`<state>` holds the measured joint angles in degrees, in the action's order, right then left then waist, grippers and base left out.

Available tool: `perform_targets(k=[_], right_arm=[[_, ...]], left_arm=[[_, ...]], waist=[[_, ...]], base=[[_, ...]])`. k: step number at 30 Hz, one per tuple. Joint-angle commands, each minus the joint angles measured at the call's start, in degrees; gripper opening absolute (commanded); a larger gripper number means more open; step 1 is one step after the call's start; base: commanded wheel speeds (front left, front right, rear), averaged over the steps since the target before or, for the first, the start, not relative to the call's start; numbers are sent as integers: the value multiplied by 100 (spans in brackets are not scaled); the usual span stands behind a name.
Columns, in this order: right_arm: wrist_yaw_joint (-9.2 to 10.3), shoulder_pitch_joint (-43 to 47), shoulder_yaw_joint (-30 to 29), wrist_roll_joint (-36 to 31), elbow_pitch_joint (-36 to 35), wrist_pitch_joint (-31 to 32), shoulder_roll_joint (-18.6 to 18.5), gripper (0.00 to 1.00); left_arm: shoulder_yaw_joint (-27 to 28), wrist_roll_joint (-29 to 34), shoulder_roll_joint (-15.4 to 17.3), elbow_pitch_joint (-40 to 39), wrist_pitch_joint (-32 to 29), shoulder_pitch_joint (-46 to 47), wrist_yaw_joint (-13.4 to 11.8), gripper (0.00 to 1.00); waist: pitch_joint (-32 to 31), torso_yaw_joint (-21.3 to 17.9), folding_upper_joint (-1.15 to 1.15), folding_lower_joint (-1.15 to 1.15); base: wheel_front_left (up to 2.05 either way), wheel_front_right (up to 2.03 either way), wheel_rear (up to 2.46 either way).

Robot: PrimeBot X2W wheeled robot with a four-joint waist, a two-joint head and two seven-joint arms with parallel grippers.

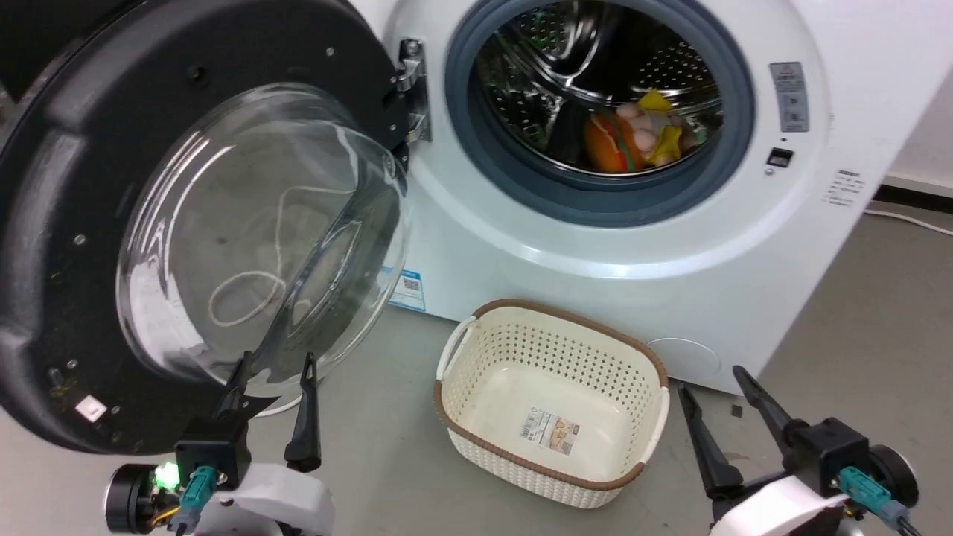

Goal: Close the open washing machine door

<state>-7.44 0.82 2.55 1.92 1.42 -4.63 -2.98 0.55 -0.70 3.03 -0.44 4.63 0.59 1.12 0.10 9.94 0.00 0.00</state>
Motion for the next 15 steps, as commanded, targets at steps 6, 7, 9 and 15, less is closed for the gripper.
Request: perform_targets(k=[6, 7, 9, 15], right_arm=[[-2, -188, 198, -30, 122, -122, 4, 100], [-2, -207, 222, -27, 133, -134, 4, 100], [-2, -238, 268, -27, 152, -158, 4, 100], [-2, -289, 400, -32, 210, -229, 5, 100]], left_arm=[[82, -69, 8, -123, 118, -183, -62, 100], [92, -74, 7, -136, 130, -195, -66, 100], [112, -84, 6, -155, 154, -212, -68, 100], [157, -98, 2, -192, 226, -238, -69, 100]], waist=[[59, 203, 0, 0], [65, 231, 0, 0], [74, 283, 0, 0], [76, 427, 0, 0]], base=[[0, 0, 0], [0, 0, 0], [-3, -3, -3], [-3, -3, -3]])
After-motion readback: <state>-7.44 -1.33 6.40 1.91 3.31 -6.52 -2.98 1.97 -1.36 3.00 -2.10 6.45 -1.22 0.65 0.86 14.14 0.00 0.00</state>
